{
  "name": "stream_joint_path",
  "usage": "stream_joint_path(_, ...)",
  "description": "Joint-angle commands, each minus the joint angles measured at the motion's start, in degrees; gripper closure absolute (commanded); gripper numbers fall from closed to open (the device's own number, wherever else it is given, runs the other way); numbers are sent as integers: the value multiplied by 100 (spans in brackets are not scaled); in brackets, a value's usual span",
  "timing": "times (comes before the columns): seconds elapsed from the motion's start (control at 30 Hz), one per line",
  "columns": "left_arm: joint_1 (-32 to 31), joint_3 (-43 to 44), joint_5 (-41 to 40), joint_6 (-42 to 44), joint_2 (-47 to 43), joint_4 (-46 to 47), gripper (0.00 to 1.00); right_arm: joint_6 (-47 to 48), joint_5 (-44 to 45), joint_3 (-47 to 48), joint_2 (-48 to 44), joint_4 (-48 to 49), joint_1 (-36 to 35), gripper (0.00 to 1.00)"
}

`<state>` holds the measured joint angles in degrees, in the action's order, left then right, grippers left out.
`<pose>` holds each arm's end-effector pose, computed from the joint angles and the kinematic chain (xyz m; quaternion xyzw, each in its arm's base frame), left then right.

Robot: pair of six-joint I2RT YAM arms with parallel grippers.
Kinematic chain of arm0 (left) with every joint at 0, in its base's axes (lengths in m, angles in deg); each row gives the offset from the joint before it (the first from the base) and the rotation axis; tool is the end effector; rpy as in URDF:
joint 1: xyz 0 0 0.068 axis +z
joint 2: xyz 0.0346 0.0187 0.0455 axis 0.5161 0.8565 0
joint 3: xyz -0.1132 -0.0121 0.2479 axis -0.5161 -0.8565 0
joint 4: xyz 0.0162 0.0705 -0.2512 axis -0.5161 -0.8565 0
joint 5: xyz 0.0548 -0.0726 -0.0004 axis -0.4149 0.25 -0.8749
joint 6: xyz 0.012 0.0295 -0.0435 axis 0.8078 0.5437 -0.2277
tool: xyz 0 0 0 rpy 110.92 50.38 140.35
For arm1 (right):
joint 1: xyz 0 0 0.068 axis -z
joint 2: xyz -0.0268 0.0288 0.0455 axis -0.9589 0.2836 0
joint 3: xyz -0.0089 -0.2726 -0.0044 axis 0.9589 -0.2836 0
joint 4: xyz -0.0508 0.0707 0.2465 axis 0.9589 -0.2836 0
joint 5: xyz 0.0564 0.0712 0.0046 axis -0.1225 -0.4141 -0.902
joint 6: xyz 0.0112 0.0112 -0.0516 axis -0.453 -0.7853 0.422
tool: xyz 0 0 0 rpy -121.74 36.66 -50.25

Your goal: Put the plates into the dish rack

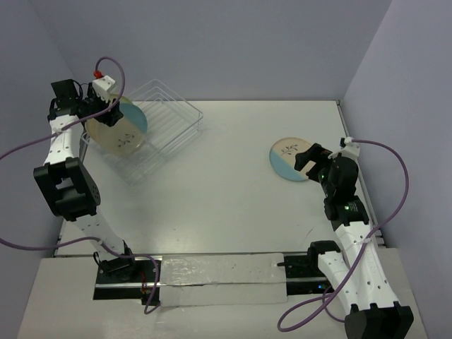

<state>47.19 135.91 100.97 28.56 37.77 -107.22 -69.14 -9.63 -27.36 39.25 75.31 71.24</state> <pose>0.4214 0.0984 0.3157 0.3200 0.7982 -0.0697 0.5057 0.1651 0.0049 0.2941 0.1790 0.7829 0.1285 0.5818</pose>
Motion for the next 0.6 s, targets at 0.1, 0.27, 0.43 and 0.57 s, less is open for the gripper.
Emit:
stream_joint_path(0.1,-13,-279,-387,-1223,-885,1562,13,-114,393,272,157,60,-18,0)
stream_joint_path(0.27,-30,-439,-1561,-2492,-1082,2712,7,-190,660,376,398,77,-18,0)
stream_joint_path(0.43,-311,30,-1664,-3303,-1242,2416,2,-397,1156,481,621,68,-18,0)
stream_joint_path(0.57,-1041,152,-2919,-3869,-1515,2342,1,-354,1109,571,1098,143,-9,0)
